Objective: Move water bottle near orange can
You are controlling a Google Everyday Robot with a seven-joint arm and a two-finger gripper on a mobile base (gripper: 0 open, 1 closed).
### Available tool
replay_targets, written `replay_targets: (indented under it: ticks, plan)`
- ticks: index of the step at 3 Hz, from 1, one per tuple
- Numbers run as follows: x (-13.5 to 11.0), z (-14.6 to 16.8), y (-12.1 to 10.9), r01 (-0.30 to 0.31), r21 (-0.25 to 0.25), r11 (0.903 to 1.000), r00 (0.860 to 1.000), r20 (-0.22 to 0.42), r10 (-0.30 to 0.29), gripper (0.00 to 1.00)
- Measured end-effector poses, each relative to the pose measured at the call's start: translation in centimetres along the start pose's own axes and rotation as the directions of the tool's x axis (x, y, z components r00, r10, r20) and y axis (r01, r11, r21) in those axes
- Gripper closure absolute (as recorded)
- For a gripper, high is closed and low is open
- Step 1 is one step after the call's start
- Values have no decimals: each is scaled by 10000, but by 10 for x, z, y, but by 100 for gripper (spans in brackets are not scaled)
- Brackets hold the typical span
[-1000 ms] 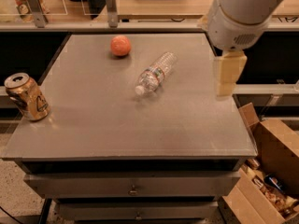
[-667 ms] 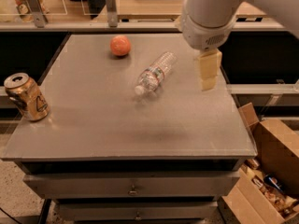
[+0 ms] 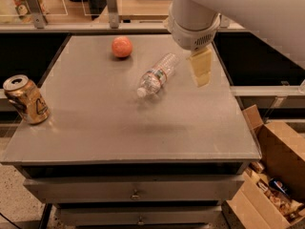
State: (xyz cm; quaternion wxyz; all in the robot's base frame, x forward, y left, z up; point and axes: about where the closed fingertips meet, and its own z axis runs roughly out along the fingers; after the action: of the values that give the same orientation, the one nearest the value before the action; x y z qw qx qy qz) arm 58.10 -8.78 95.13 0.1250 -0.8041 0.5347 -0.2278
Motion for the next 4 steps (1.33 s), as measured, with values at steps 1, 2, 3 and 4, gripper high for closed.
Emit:
replay_targets:
  ticks: [1,2,3,4]
  plan:
    - [-9,6,-11,767,-32,9971,9970,80,-766,0]
    - [-27,27,-21,1883,-268,9817,9821,-5,-1884,0]
    - [-34,55,-28,2644,-523,9630,9644,127,-2641,0]
    - [-43,81,-31,3223,-528,9452,9457,620,-3191,0]
